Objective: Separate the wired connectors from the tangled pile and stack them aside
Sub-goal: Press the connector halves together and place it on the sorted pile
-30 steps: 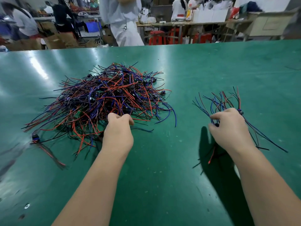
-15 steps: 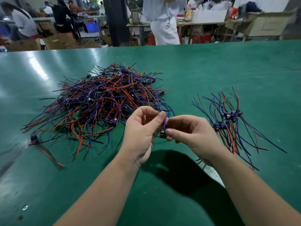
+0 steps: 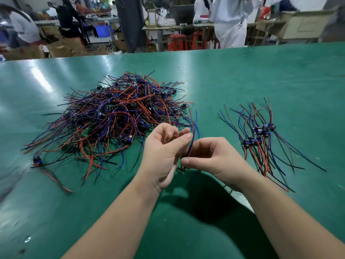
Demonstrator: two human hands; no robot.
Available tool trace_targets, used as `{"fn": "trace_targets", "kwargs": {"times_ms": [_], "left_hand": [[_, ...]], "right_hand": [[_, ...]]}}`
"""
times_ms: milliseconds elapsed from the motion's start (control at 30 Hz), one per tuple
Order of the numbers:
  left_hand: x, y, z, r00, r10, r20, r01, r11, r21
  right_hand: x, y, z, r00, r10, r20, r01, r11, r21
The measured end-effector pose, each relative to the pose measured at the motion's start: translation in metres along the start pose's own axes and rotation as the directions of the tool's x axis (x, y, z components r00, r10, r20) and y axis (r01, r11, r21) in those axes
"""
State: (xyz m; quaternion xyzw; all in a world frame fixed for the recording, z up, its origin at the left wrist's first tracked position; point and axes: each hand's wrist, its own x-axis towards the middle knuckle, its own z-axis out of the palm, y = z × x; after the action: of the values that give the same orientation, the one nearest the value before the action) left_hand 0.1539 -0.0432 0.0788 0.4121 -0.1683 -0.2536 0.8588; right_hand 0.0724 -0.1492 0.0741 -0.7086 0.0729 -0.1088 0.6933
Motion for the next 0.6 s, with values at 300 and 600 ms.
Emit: {"fn": "trace_targets", "kwargs": {"times_ms": [300,600], "left_hand": [[0.000,-0.001,-0.011,0.862,0.340,0.376,-0.499,0.439,0.747],[-0.007,0.001,0.003,0.989,0.021,0.148,-0.077,0.921,0.381]], "right_hand": [[0.009,-0.011,-0.005,0.933,0.228,-0.277,-0.028,0.816,0.577],[0.001,-0.021,-0.017,0.978,0.026,-0.208,0.094,0.831,0.548]]}}
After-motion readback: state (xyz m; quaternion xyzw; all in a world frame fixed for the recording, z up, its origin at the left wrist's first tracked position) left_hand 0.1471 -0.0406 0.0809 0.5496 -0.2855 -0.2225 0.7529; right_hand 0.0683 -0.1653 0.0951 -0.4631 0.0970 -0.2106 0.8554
